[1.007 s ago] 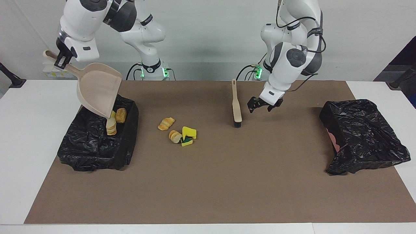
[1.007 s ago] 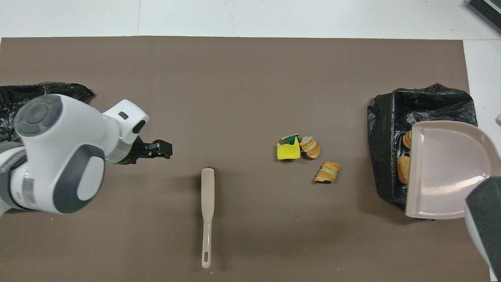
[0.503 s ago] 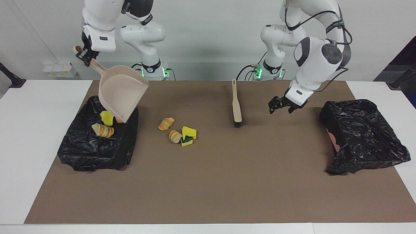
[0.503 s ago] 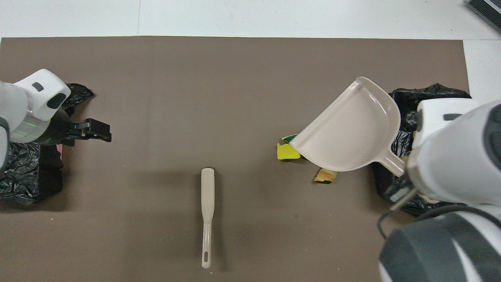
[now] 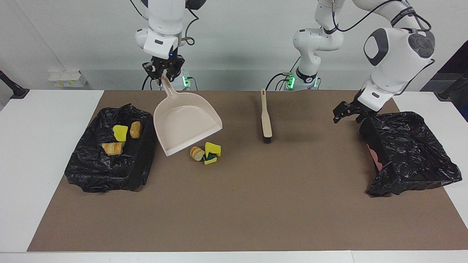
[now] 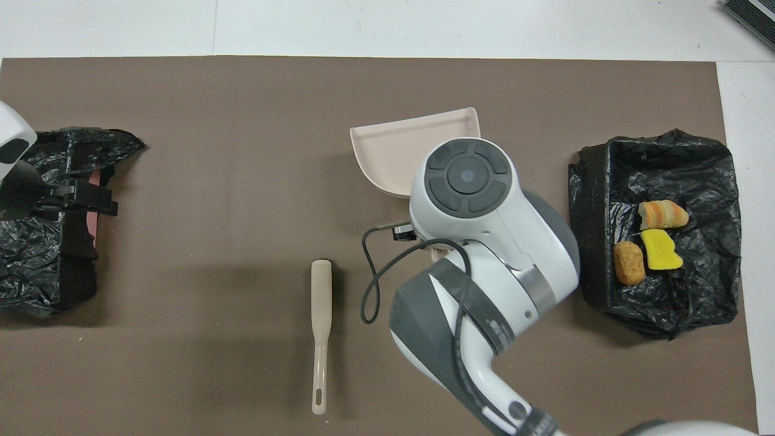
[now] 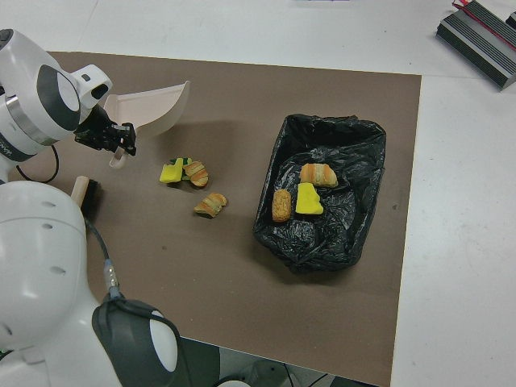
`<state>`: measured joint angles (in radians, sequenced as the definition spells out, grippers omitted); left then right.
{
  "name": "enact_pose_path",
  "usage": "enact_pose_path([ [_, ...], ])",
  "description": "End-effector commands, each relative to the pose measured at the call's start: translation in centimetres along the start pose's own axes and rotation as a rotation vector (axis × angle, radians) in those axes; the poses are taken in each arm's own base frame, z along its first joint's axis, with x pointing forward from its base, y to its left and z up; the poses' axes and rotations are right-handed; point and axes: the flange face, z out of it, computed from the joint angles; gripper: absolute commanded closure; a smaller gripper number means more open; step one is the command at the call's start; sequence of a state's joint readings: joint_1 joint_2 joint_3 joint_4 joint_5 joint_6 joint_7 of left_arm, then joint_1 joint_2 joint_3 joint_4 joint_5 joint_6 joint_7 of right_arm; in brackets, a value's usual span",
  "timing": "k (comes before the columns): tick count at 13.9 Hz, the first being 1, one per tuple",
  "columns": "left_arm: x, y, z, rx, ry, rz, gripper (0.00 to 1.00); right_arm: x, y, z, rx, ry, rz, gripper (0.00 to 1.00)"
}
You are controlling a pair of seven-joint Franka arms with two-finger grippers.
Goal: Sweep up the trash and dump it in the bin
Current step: 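Bring the empty dustpan back to the table center with the right gripper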
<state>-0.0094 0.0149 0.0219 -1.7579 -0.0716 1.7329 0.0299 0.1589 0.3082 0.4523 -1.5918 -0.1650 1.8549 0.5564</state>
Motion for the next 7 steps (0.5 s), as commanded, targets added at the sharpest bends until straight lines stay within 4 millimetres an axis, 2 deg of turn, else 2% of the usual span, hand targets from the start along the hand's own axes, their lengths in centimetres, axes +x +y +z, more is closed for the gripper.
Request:
enact_pose_path([
  [1, 0.0, 1.0, -2.0, 0.036, 0.012, 0.004, 0.0, 4.5, -4.2, 2.1, 0.128, 0.01, 0.149, 1.0],
  [4, -2.1, 1.3, -3.6, 0.034, -0.002, 0.017, 0.0, 6.4, -9.6, 5.9, 0.16, 0.06, 0.177, 1.0],
  [7, -3.2, 1.5, -5.1, 0.037, -0.01, 0.032, 0.0, 6.3, -11.1, 6.8, 0.181, 0.079, 0.166, 1.0],
])
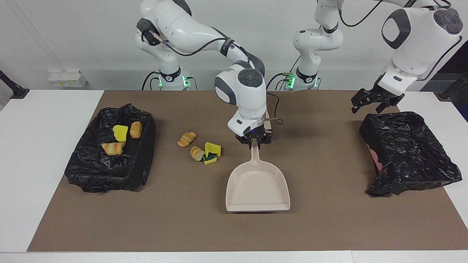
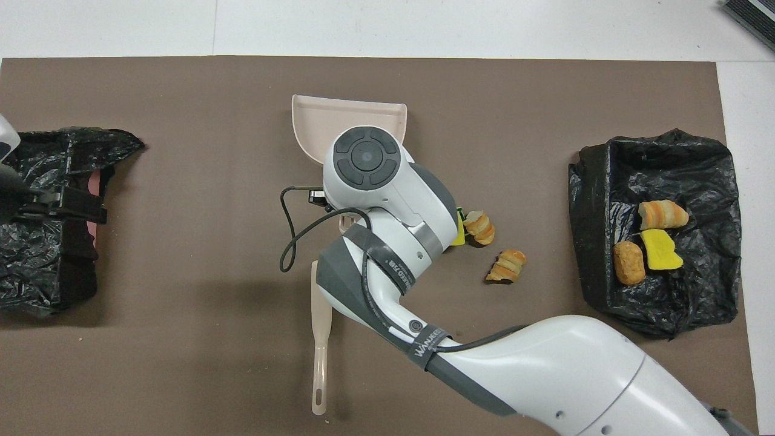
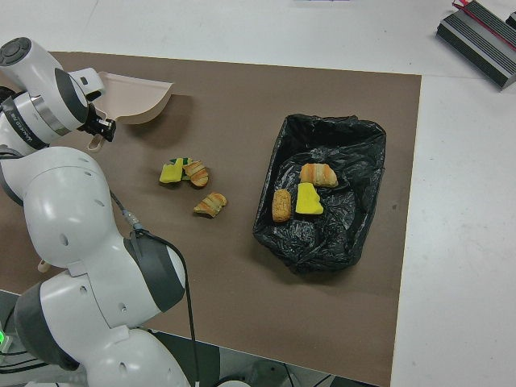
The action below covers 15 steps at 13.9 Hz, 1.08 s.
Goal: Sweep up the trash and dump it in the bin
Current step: 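Bring the empty dustpan back to the table center with the right gripper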
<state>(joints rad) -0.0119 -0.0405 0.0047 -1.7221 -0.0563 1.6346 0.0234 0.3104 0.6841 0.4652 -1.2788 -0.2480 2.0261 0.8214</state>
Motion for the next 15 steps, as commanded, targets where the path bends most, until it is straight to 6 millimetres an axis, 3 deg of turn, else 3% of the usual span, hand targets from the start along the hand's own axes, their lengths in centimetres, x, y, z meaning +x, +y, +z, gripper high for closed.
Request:
enact_pose_path([
  [1, -1.2, 0.1, -1.5, 0.026, -0.011, 0.033, 0.0, 0.5, -1.0, -0.3, 0.034, 0.024, 0.012, 1.0],
  [4, -1.6, 0.1, -1.7, 0.028, -0.016, 0.047, 0.0, -0.5, -2.2, 3.0, 0.058, 0.016, 0.022, 0.93],
  [6, -1.6, 0.1, -1.7, 0.028, -0.013, 0.047, 0.0, -0.2, -2.1, 2.8, 0.075, 0.027, 0.016, 0.74],
  [9, -1.6, 0.3, -1.8, 0.025, -0.013, 0.038, 0.0, -1.7, -2.6, 4.5, 0.093, 0.03, -0.013, 0.48],
  [11, -1.4, 0.2, -1.9, 0.027, 0.0, 0.038, 0.0, -2.6, -3.1, 2.6, 0.083, 0.03, -0.04, 0.0],
  [13, -1.3, 0.3, -1.9, 0.023, 0.004, 0.038, 0.0, -5.0, -2.7, -1.0, 0.025, 0.018, -0.086, 0.0],
  [15, -1.0, 0.1, -1.9, 0.021, 0.012, 0.031, 0.0, -8.8, -2.6, -3.5, -0.018, 0.005, -0.108, 0.0],
])
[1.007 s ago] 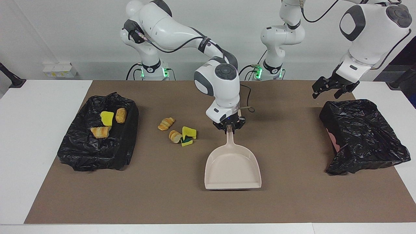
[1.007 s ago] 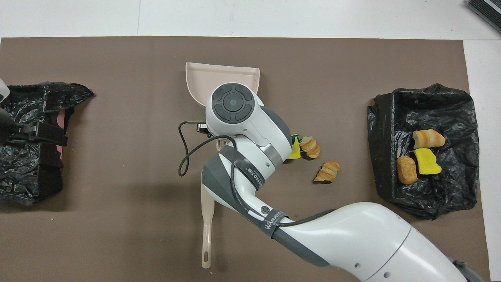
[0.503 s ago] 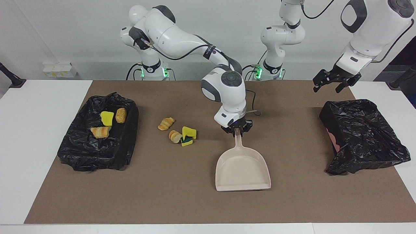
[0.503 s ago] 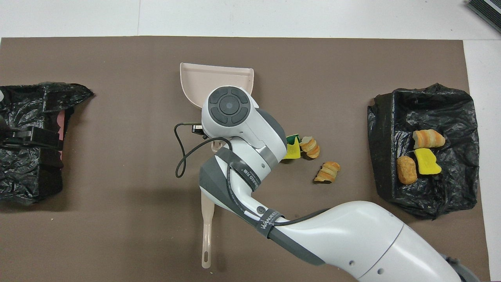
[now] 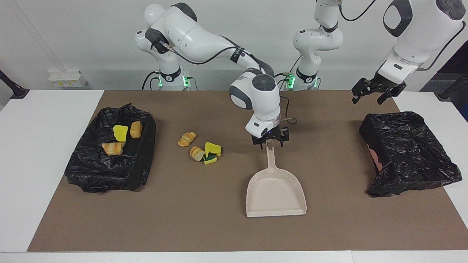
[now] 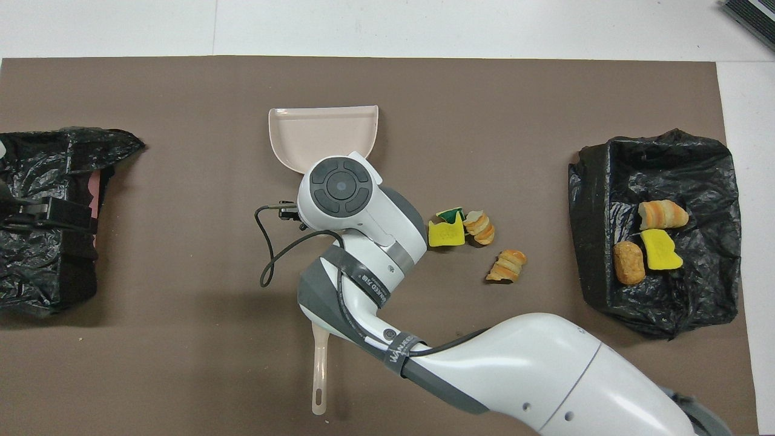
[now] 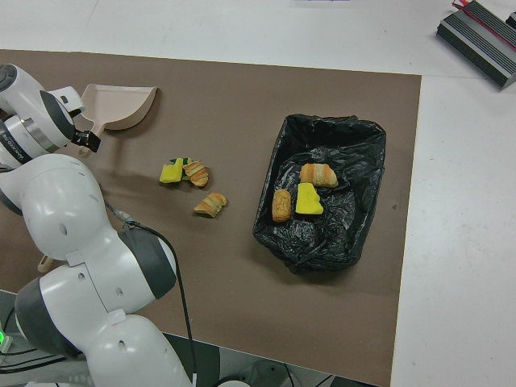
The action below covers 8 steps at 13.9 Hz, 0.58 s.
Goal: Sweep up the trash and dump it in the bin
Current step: 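Bring the empty dustpan back to the table center with the right gripper, then lower the dustpan onto the table and open the right gripper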
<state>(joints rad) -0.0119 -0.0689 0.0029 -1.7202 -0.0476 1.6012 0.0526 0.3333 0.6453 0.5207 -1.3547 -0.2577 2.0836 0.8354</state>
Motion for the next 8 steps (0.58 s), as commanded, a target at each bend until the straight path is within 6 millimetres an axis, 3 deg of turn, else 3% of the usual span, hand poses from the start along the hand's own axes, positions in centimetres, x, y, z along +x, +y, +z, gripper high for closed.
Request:
enact_pose_path([
  [1, 0.4, -0.3, -1.2, 0.01, 0.027, -0.006, 0.0, -6.5, 0.4, -3.7, -0.05, -0.031, -0.028, 0.0],
  [4, 1.1, -0.2, -2.1, 0.021, 0.015, -0.002, 0.0, -13.4, -0.9, -2.7, -0.06, -0.125, -0.084, 0.0],
  [8, 1.8, -0.4, -1.8, 0.02, 0.002, -0.004, 0.0, -18.2, 0.4, 2.1, -0.096, -0.179, -0.097, 0.0],
])
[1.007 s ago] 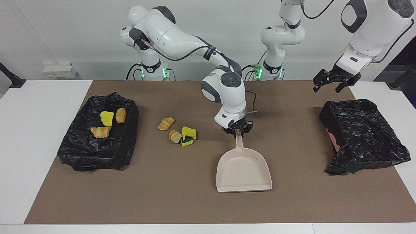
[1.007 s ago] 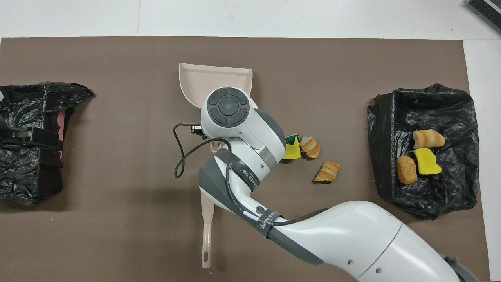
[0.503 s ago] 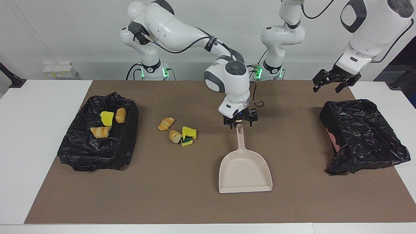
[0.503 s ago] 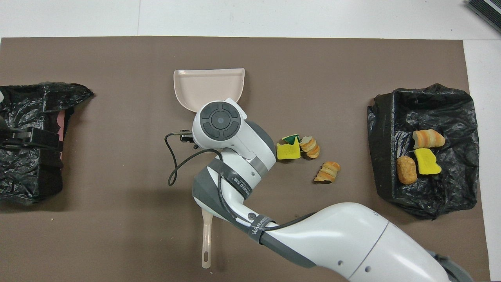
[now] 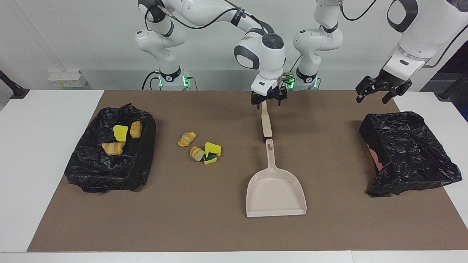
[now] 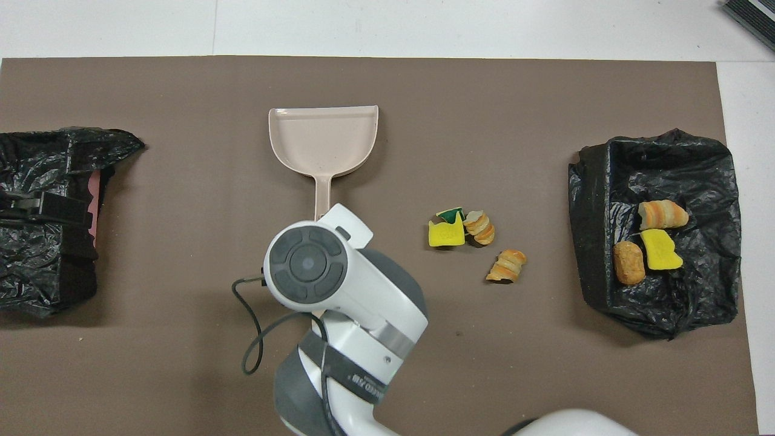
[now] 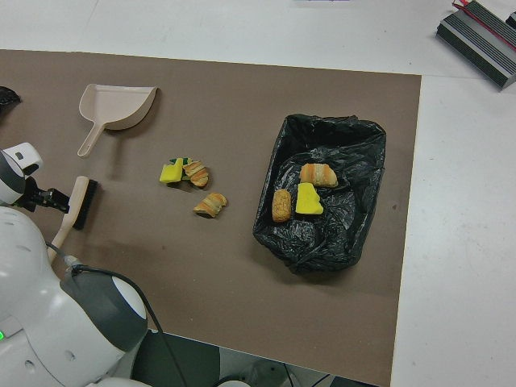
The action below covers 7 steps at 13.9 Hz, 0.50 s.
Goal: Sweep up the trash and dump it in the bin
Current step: 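Lower the dustpan onto the table and open the right gripper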
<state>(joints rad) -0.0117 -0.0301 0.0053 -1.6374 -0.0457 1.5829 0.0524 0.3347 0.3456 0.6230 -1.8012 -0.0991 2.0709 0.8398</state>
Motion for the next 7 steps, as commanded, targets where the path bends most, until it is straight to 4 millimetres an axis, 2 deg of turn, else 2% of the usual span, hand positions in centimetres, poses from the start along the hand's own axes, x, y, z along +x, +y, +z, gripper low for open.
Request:
enact_pose_path([
  [1, 0.7, -0.2, 0.0, 0.019, -0.023, -0.002, 0.0, -2.5, 0.7, 3.1, 0.017, -0.016, 0.014, 0.0],
  [5, 0.6, 0.1, 0.3, 0.013, -0.024, 0.01, 0.0, -4.7, -0.2, 3.8, 0.021, -0.028, 0.019, 0.0],
  [7, 0.3, 0.0, 0.3, 0.012, -0.027, 0.01, 0.0, -5.9, 0.2, 4.6, 0.0, -0.033, 0.012, 0.01],
])
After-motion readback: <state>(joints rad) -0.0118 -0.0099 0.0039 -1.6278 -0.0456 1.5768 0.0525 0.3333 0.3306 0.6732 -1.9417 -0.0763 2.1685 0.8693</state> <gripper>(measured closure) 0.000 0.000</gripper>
